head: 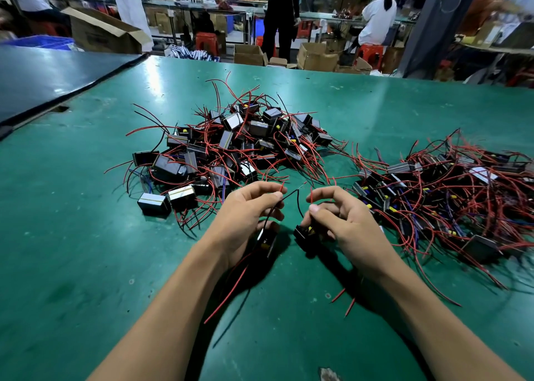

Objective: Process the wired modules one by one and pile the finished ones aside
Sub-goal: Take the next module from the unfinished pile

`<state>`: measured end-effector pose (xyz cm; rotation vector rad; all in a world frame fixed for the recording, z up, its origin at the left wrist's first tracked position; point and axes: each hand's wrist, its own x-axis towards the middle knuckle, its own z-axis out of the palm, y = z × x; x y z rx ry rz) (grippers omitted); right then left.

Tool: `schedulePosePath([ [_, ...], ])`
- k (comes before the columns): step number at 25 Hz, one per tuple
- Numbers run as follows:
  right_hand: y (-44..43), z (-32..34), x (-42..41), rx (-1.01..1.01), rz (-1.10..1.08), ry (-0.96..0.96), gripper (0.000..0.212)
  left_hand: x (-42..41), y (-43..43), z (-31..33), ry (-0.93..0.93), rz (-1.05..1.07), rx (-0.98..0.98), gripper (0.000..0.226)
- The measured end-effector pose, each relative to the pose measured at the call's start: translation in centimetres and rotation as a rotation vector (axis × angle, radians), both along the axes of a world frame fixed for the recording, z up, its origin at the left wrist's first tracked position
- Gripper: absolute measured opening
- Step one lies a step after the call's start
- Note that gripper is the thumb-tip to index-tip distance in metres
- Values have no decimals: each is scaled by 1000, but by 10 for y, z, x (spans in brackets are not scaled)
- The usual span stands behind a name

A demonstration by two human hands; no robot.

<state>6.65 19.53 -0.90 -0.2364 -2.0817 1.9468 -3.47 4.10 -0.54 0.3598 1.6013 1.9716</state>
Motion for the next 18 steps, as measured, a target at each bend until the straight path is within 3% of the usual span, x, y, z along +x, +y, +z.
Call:
schedulePosePath([
  [3,1,0,1,76,10,30,8,4,3,-2,125,125,-60,6],
  [9,-1,-5,1,129,35,-7,9,7,6,-7,639,360,-236,6],
  [14,0,-4,0,78,20,19,8,9,5,-9,799,315,-232,18],
  [18,-2,-6,-1,67,19,15,7,11,6,-8,788,285,-234,17],
])
